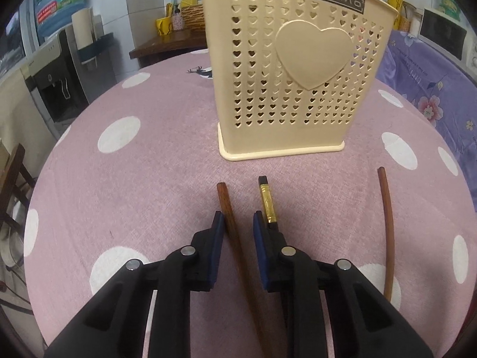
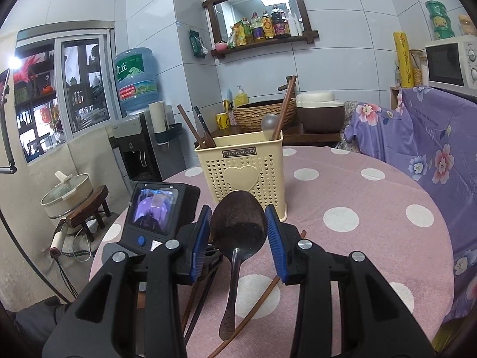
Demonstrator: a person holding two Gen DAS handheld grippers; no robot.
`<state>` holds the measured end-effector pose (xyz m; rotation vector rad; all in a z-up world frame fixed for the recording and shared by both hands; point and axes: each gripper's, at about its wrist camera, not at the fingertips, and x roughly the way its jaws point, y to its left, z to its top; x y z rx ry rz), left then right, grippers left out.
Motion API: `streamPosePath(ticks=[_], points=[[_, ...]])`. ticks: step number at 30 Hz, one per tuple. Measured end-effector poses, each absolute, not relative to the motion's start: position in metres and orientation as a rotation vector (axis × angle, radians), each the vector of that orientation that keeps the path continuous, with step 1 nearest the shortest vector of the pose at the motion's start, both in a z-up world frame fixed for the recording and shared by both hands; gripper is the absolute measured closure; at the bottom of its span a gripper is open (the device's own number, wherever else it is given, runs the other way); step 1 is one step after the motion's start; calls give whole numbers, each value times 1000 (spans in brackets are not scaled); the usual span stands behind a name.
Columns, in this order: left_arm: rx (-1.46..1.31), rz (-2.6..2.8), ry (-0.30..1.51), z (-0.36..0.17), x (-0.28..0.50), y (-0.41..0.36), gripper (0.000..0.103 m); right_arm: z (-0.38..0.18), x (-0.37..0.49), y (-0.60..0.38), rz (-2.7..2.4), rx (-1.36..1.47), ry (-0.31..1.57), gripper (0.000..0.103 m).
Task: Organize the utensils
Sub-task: 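Grasp a brown chopstick with the left tool while the right tool holds the spoon, then carry the spoon and chopstick over the holder and lower them in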
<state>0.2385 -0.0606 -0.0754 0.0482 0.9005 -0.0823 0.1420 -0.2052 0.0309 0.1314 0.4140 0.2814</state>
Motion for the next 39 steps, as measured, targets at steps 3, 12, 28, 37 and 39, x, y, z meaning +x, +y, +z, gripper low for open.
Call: streamPosePath(ticks=[3, 12, 28, 37, 39], points=[[43, -70, 906, -75, 241, -60, 93, 32, 142, -209, 270, 143, 417, 65], [9, -79, 912, -74, 244, -55, 94, 32, 142, -214, 252, 156, 421, 65], [-225, -246, 634, 27, 192, -6, 95, 31, 153, -218, 279, 187, 427, 65], [-253, -257, 490, 68, 160, 13, 95, 34, 159, -215, 294, 197, 446, 65], [-257, -259, 491, 66, 160, 14, 95, 34, 160, -214, 301, 202, 453, 65]])
